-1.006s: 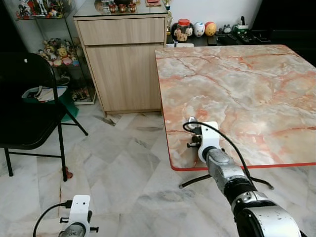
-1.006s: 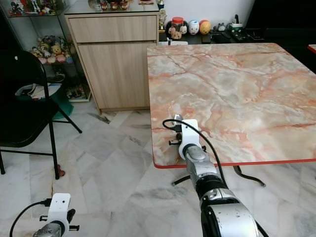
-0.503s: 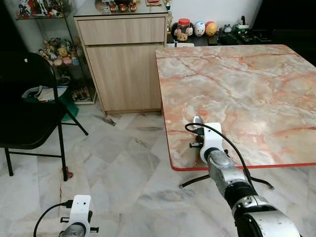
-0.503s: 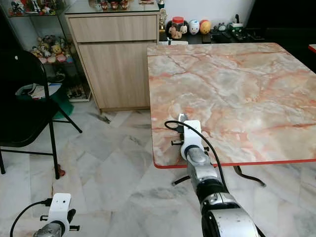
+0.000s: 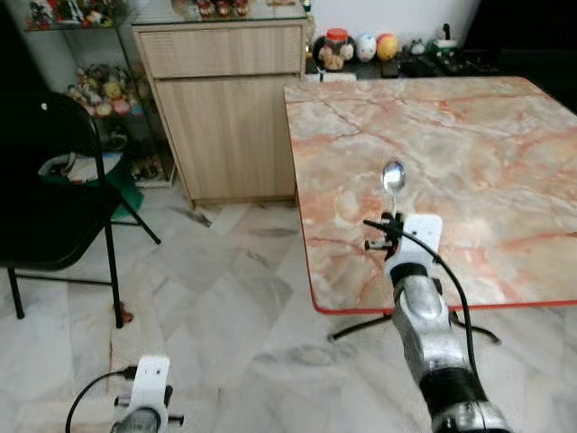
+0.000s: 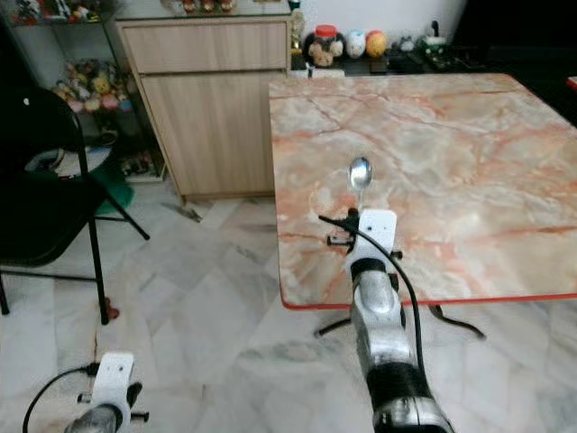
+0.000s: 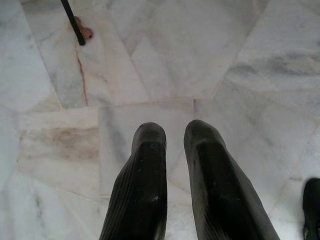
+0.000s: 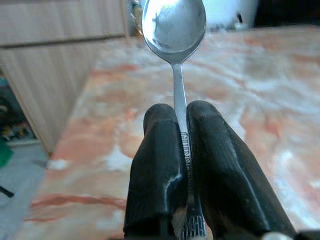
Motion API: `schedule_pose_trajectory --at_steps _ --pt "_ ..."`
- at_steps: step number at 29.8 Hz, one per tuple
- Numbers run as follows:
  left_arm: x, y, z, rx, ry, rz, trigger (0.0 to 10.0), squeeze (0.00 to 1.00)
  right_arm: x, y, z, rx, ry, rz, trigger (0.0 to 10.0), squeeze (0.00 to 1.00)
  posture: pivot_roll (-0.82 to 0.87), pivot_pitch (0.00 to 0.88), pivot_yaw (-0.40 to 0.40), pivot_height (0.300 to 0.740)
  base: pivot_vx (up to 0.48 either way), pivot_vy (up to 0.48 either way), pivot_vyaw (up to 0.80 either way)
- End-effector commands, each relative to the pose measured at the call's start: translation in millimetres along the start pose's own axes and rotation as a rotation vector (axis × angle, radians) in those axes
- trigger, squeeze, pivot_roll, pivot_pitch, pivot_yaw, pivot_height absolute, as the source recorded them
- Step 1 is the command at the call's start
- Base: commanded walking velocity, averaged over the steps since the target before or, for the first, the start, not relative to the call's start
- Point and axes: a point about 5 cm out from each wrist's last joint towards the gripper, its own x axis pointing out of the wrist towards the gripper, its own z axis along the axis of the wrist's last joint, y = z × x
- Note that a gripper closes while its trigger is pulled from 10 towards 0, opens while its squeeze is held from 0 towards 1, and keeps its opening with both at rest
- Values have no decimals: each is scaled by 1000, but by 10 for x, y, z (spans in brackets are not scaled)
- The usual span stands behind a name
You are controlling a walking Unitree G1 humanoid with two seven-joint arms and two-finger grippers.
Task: Setting the table
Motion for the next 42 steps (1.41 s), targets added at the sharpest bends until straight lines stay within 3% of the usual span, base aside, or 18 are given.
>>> schedule_pose_trajectory --at_steps 1,8,14,22,42 --pt "-6 -18 -32 21 14 -12 10000 0 -8 32 140 -2 -64 9 10000 0 29 0 5 740 0 0 0" --pt "-18 -62 -76 28 27 -16 10000 0 -149 91 251 -3 -138 31 10000 0 31 0 -9 740 0 0 0" --pt "-2 -74 -27 54 15 -16 10000 0 -129 90 316 -43 -146 52 10000 0 27 0 -7 740 0 -41 0" --pt "-18 -18 -76 57 28 4 10000 0 -137 47 386 -41 -161 40 10000 0 21 0 -1 740 0 -353 0" --pt "-21 -40 -92 71 36 -6 10000 0 -115 41 461 -46 -168 23 10000 0 20 0 -2 740 0 -365 0"
